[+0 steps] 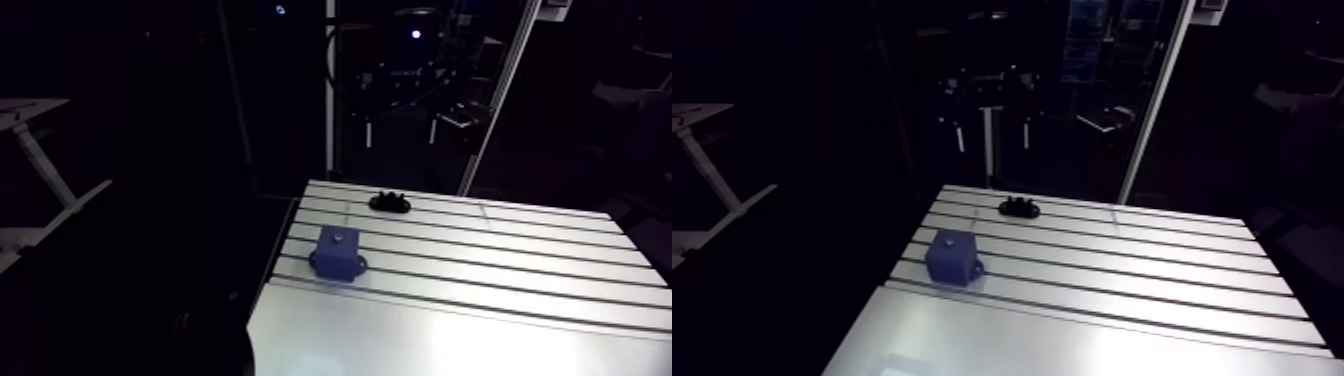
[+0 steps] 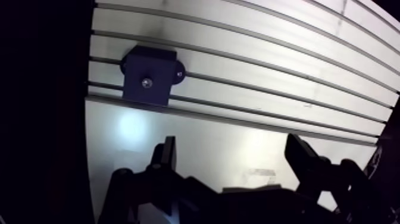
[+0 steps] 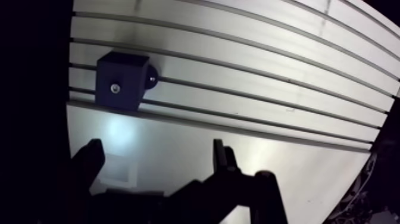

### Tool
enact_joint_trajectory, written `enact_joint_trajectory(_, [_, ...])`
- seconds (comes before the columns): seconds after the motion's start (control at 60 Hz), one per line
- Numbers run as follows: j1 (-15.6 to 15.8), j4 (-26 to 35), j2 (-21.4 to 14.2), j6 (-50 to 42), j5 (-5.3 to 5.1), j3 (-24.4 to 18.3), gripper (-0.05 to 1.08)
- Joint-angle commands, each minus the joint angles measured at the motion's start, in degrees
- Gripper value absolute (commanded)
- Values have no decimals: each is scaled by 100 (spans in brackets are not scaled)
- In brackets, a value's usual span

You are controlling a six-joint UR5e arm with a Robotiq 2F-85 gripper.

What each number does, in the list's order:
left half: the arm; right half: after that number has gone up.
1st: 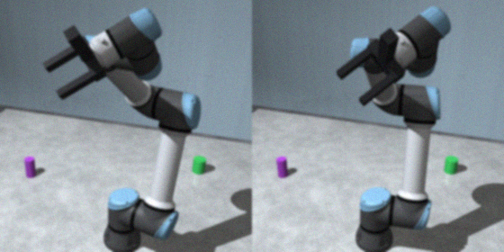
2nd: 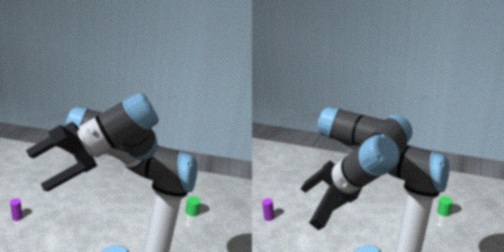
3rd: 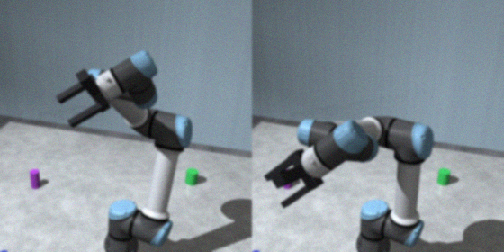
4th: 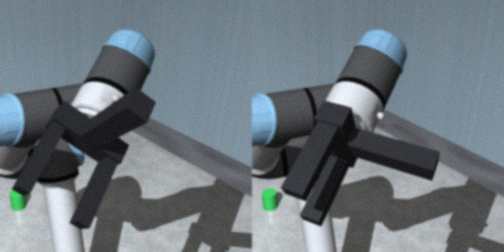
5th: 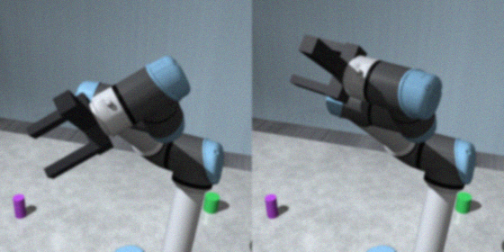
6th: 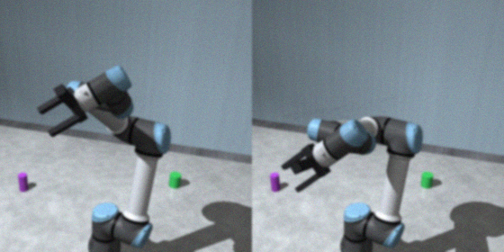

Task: Pick up the M10 bolt and insert it into the hole until fully seated.

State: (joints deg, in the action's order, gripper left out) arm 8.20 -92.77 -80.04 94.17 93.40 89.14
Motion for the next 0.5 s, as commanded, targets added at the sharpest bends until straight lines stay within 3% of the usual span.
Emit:
enact_joint_trajectory(0.017, [-417, 293, -233, -26, -59, -153, 1])
enact_joint_trajectory(0.1, [-582, 334, -332, 16, -163, -165, 1])
enact_joint_trajectory(0.5, [-706, 479, -378, 27, -227, -436, 1])
